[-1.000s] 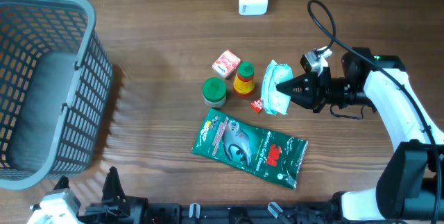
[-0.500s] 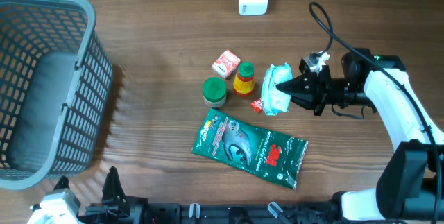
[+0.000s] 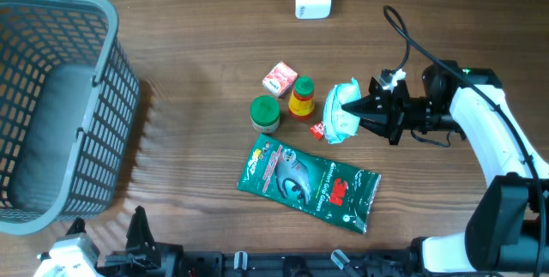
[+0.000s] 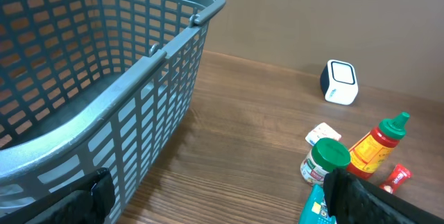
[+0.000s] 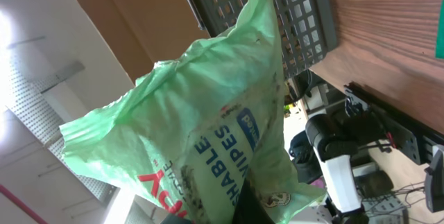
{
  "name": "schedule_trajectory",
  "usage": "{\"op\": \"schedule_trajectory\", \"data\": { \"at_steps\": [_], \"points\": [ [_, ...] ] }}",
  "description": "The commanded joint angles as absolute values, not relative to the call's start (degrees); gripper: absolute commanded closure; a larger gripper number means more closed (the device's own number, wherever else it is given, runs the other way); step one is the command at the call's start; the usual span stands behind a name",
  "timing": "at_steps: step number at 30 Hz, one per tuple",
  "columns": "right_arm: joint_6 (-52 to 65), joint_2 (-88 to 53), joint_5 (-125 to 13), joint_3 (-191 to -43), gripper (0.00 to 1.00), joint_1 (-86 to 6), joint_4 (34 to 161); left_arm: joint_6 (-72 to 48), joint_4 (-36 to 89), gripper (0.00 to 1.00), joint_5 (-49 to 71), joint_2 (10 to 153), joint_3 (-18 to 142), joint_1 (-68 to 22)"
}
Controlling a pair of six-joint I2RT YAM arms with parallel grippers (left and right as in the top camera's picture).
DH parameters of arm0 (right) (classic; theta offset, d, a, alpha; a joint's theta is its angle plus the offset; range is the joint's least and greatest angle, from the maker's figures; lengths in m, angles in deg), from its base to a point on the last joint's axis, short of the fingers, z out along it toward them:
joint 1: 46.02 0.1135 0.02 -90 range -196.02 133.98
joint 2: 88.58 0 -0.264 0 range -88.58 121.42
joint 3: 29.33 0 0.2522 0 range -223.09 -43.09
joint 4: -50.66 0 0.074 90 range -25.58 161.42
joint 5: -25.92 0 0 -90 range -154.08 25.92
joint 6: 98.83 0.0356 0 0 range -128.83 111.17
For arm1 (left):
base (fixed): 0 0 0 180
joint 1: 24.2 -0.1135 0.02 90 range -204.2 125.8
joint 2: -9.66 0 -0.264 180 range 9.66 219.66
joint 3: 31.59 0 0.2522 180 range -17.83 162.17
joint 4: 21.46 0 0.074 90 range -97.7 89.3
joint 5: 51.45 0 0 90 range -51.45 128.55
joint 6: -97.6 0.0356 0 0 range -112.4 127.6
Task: Scan the item barcode
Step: 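Hold the wipes pack up with the right gripper, turning it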
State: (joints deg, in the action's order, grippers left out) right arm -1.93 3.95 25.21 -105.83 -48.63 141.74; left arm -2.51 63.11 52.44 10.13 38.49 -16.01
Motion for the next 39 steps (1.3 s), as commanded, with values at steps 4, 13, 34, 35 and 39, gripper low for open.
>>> {"op": "schedule_trajectory", "data": {
  "at_steps": [4, 13, 34, 35, 39],
  "points": [
    [-0.75, 3.12, 28.91, -106.4, 0.96, -48.46, 141.61, -1.81, 63.04, 0.0, 53.16, 9.93, 38.64, -16.34],
    [-0.95, 3.12, 28.82, -106.4, 0.96, -48.5, 139.81, -1.81, 63.06, 0.0, 53.16, 9.93, 38.64, -16.34],
    [-0.16, 3.12, 28.6, -106.4, 0.96, -48.5, 137.96, -1.81, 63.04, 0.0, 53.16, 9.93, 38.64, -16.34],
    [0.19, 3.12, 28.6, -106.4, 0.96, -48.5, 137.96, -1.81, 63.04, 0.0, 53.16, 9.93, 38.64, -16.34],
    [0.58, 3.12, 28.93, -106.4, 0.96, -48.5, 137.96, -1.81, 63.04, 0.0, 53.16, 9.93, 38.64, -16.34]
  ]
}}
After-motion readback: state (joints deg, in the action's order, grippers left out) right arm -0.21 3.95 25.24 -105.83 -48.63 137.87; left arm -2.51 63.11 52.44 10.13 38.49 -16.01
